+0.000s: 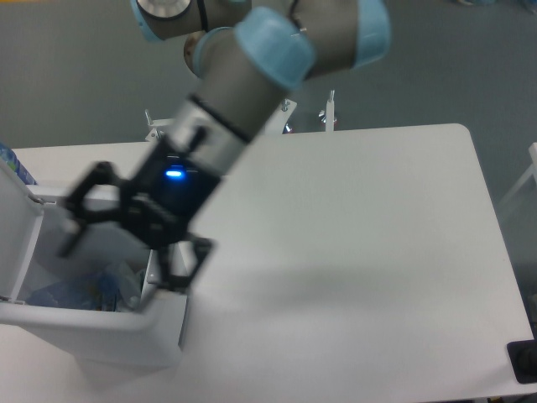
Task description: Place the trash in the trash can
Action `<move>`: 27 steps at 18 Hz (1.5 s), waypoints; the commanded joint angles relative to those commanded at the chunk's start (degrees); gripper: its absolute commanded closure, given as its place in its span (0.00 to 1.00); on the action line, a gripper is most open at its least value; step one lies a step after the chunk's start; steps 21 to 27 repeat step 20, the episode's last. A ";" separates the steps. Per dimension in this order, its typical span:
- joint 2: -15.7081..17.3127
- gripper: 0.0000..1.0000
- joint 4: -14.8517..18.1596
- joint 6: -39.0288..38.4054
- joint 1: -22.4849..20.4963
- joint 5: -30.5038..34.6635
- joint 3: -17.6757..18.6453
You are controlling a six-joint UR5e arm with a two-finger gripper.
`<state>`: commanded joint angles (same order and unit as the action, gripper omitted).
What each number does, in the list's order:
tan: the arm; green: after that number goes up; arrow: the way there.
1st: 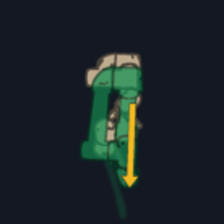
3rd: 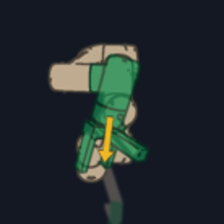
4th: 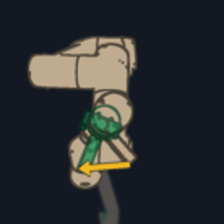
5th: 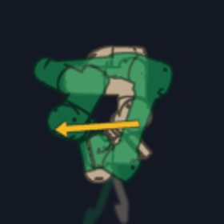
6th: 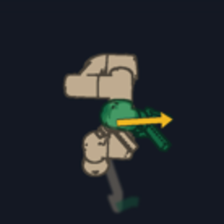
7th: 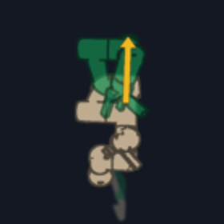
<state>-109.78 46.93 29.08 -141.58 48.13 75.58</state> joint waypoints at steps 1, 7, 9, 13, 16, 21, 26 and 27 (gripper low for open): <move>0.00 0.00 0.09 1.32 -1.23 2.90 0.96; -0.09 0.00 0.26 15.28 -7.48 20.39 8.96; -0.35 0.00 0.44 21.17 -9.50 24.88 10.11; -1.93 0.00 2.72 32.16 -10.82 32.79 11.60; -2.46 0.00 2.90 39.98 -11.96 38.78 13.97; -2.64 0.00 2.81 44.05 -12.32 39.05 14.86; -2.64 0.00 2.81 44.05 -12.32 39.05 14.86; -2.64 0.00 2.81 44.05 -12.32 39.05 14.86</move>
